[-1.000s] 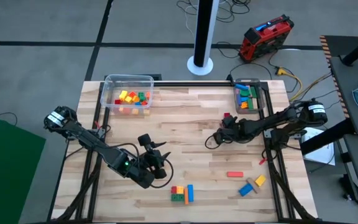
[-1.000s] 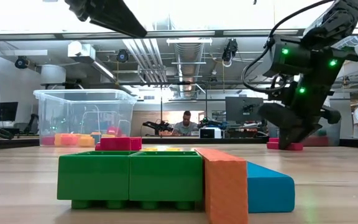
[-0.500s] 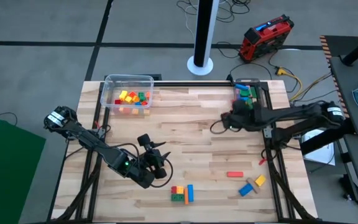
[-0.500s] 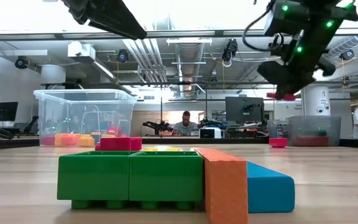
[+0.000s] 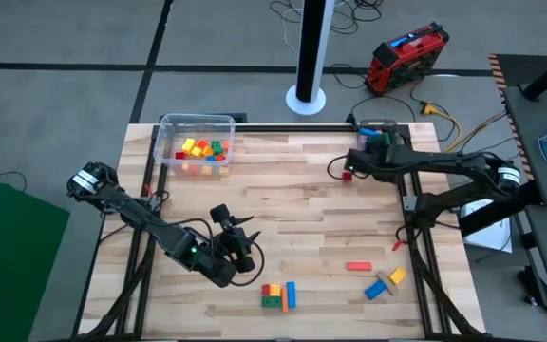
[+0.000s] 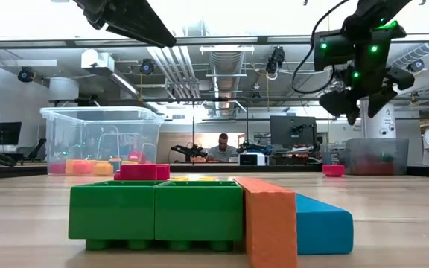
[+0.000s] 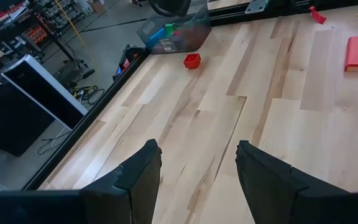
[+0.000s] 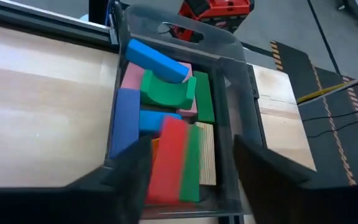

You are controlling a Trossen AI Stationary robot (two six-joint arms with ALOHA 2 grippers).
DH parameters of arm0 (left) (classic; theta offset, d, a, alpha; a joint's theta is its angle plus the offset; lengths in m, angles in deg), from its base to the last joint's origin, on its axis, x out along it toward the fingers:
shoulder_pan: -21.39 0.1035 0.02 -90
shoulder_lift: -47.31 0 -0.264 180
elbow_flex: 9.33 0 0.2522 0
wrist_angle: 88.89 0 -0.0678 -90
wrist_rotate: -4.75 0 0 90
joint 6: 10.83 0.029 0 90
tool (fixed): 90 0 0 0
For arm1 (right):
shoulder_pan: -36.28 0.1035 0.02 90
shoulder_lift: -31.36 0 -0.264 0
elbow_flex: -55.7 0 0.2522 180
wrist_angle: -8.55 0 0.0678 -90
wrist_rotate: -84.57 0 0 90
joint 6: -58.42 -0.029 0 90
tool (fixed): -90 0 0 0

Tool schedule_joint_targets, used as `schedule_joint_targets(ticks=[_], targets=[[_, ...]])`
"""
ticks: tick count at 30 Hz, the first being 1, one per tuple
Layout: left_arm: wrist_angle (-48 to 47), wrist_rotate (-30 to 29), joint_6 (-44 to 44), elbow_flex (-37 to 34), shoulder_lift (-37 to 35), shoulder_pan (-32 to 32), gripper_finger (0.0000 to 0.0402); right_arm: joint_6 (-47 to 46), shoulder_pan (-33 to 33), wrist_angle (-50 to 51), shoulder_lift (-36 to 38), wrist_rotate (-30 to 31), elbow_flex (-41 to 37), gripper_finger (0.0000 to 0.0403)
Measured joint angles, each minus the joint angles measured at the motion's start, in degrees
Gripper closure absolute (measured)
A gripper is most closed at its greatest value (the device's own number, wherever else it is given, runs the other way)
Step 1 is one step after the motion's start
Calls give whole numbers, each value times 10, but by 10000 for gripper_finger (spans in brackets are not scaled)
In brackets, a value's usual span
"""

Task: Sort blocks by size
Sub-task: Put the red rectangular wooden block into the black bin, then put the red square game piece into the transparent bin

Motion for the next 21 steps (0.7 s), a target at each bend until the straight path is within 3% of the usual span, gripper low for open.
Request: schedule_joint_targets(ticks=[5,10,21], targets=[[0,0,0,0,0,0,216,1,36,-13,0,5,1,115],[0,7,-2,0,0,0,216,-6,116,-44,0,-2,-2,108],[5,185,-39,0,4,-6,216,-82,347,-98,-6,5,-4,155]])
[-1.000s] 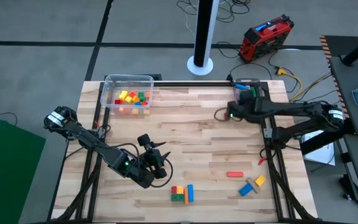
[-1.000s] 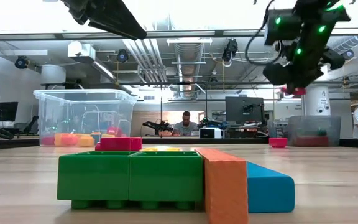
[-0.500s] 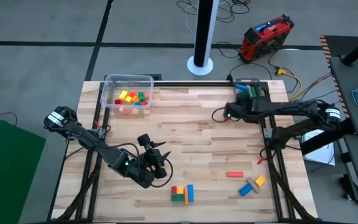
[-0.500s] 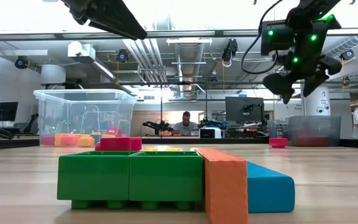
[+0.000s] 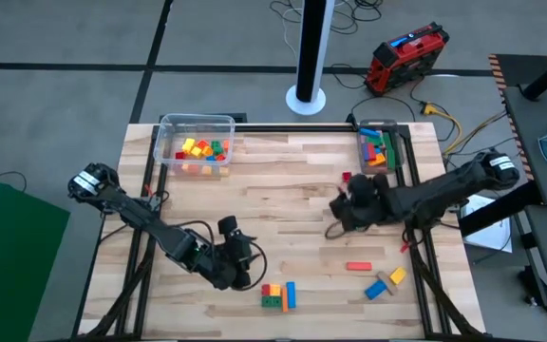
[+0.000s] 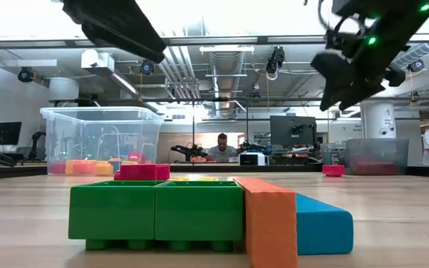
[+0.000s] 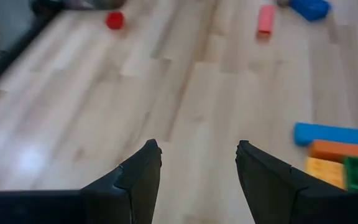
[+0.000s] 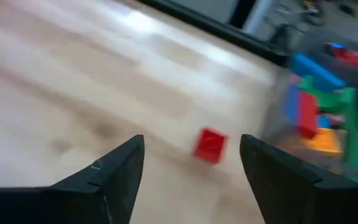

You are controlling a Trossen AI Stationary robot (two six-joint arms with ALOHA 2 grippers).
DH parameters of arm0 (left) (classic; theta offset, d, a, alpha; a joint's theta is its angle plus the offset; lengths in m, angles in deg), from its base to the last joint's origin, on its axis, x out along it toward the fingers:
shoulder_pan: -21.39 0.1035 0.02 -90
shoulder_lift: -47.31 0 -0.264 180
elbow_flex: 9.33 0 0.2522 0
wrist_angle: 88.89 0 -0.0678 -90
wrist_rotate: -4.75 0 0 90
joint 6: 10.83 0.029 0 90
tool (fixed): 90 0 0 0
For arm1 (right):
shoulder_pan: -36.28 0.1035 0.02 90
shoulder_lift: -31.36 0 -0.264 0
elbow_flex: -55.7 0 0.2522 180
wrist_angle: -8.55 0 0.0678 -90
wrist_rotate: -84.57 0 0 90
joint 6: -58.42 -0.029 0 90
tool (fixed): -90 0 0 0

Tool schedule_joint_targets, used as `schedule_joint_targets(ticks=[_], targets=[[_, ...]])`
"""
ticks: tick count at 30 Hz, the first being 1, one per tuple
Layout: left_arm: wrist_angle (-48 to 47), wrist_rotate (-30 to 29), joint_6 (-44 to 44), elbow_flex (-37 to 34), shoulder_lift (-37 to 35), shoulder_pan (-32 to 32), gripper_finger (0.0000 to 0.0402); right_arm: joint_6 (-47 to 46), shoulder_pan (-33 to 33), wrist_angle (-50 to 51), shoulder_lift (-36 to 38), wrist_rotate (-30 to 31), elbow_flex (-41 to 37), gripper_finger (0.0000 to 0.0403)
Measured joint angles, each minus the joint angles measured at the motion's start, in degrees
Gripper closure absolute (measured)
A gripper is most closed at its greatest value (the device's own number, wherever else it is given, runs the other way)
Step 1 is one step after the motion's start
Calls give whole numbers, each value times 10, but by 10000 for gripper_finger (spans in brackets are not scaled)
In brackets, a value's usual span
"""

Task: Sort blocks by size
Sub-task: Put the red square game piece into the transparent bin

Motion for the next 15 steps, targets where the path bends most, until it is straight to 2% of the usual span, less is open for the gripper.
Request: schedule_joint_targets(ticks=[7,15], targets=[[56,27,-2,0,68,-29,216,0,101,-80,-52,49,-2,180],[130,27,0,0,125,-59,216,-3,132,-127,-128,50,-3,177]])
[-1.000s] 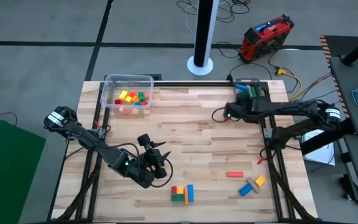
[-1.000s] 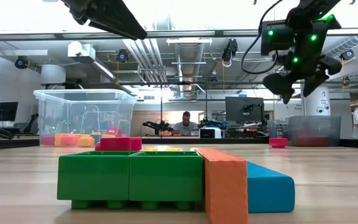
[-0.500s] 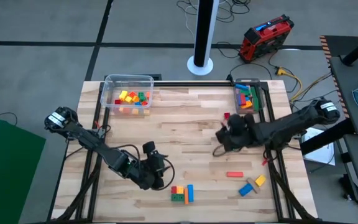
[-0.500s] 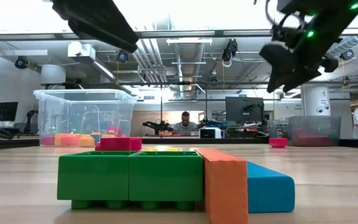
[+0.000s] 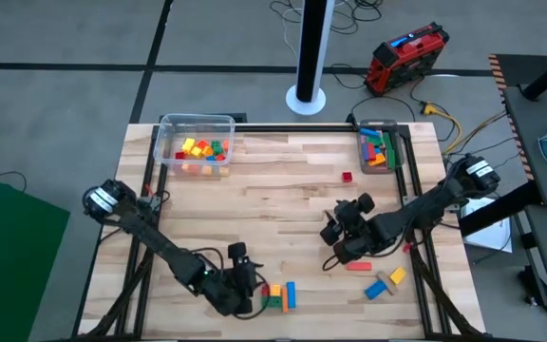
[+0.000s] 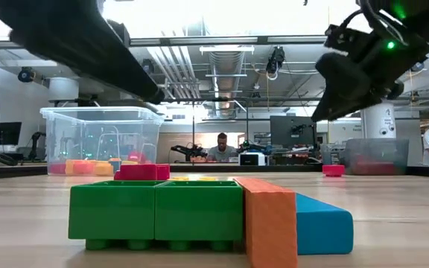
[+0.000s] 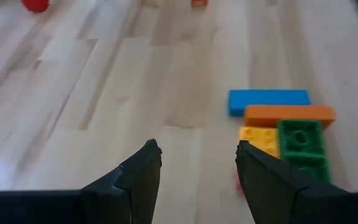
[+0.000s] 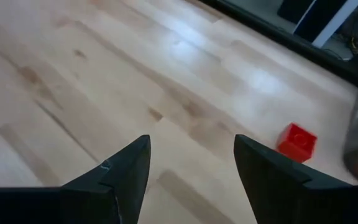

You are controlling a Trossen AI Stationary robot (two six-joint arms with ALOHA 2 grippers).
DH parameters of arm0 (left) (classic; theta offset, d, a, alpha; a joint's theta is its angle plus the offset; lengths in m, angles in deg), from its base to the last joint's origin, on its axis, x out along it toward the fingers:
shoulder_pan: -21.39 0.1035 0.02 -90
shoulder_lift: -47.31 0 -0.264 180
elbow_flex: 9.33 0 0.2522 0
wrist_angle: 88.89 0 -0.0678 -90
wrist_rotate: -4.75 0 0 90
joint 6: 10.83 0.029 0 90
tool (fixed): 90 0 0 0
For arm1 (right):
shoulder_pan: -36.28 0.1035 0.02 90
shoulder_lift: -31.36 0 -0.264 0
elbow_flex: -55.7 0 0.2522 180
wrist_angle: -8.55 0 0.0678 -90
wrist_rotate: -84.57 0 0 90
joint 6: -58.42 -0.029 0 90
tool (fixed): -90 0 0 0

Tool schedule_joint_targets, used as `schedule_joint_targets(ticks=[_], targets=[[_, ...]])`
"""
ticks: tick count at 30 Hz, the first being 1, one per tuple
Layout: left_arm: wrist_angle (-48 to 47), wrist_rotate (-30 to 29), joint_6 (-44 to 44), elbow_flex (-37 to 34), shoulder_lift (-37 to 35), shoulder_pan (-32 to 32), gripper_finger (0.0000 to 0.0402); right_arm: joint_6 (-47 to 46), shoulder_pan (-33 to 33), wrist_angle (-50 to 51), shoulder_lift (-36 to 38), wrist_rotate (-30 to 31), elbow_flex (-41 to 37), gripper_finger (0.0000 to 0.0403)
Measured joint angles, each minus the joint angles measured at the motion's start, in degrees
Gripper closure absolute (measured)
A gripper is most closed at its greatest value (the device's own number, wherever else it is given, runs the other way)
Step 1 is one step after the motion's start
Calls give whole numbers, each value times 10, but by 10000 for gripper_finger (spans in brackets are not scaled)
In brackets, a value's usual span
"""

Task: Sort blocks by size
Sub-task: Put the red square game piece into the transparent bin

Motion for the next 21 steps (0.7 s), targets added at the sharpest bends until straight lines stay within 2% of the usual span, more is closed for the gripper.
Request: schedule_joint_targets(ticks=[10,21], targets=[[59,-2,-39,0,32,-16,216,22,0,-16,-16,-16,15,151],[113,-2,-15,0,73,-17,216,26,0,-18,-20,-27,17,135]])
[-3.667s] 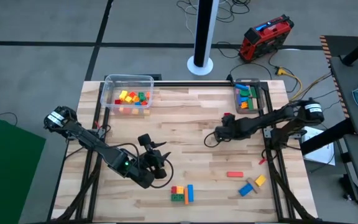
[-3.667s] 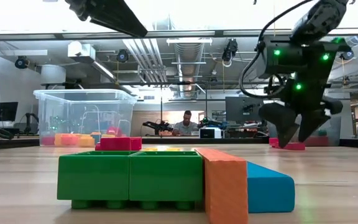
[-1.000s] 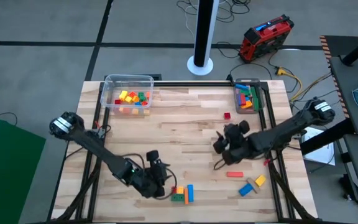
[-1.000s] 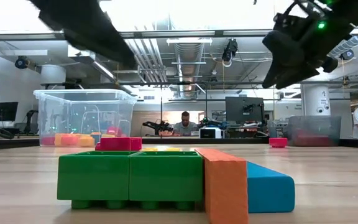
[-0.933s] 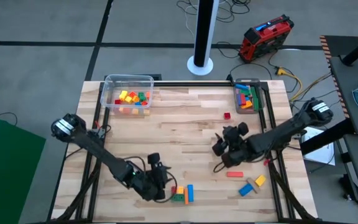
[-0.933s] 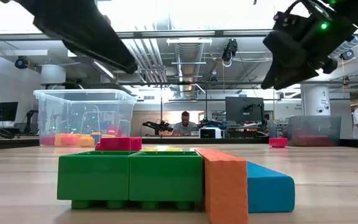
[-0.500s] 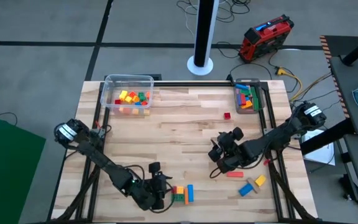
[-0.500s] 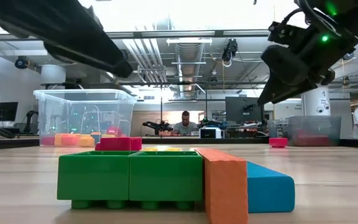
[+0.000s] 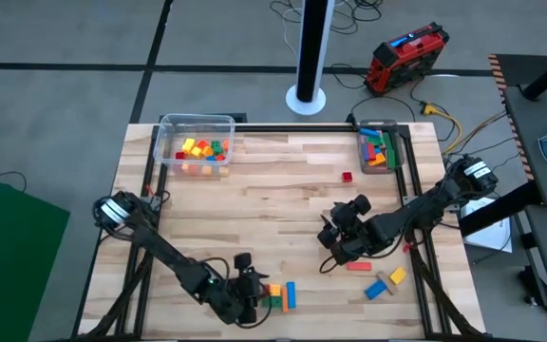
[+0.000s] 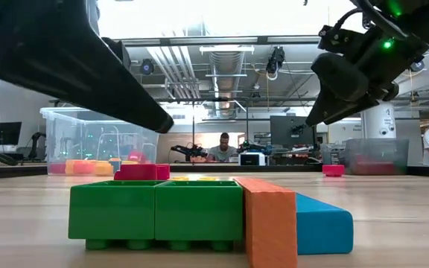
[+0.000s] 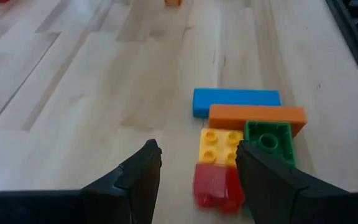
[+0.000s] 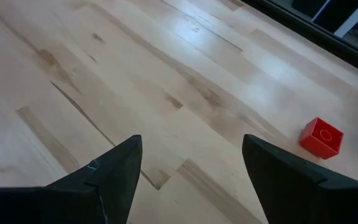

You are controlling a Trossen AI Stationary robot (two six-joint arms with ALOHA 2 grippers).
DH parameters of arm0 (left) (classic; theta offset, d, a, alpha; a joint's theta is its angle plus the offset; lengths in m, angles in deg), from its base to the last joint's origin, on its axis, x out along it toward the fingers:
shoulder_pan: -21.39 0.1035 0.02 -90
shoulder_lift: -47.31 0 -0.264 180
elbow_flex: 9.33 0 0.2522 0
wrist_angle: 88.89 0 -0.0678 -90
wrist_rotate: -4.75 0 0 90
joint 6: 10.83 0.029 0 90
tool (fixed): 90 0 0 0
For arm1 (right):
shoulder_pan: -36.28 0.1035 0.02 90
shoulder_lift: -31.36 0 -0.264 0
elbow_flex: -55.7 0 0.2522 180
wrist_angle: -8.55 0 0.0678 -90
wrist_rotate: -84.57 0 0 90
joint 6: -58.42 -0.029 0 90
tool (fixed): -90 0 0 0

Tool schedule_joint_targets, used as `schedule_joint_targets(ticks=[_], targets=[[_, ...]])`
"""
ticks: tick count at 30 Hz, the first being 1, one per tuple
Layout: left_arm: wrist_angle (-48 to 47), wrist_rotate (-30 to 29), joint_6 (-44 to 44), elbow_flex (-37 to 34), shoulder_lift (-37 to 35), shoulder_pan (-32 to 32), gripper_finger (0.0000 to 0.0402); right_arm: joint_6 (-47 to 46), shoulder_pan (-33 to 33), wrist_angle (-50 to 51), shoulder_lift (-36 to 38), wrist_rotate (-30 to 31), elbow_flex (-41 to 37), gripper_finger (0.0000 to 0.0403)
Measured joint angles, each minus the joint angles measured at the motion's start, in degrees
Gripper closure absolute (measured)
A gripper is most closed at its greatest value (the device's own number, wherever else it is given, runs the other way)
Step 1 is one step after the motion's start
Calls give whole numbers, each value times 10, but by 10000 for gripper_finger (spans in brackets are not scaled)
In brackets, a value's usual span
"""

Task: Sort blocks by size
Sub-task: Put the red square game piece into the transparent bin

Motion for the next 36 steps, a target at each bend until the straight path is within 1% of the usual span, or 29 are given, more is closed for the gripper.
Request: schedule_joint_targets(ticks=[3,6,9,13,16,19,29,36], targets=[[32,0,20,0,12,0,216,0,0,0,0,0,0,140],[35,3,12,0,19,0,213,0,0,0,0,-1,0,146],[35,4,4,0,22,0,201,0,0,0,0,-3,0,146],[32,4,6,0,23,-1,178,3,0,-1,0,-4,0,139],[23,5,12,0,24,-1,170,3,0,-2,0,-4,0,133],[23,5,17,0,28,-2,169,4,0,-6,0,-4,0,132],[23,6,17,0,37,-3,169,11,0,-11,0,-4,0,149],[23,6,13,-10,37,-3,169,16,0,-13,0,-4,0,141]])
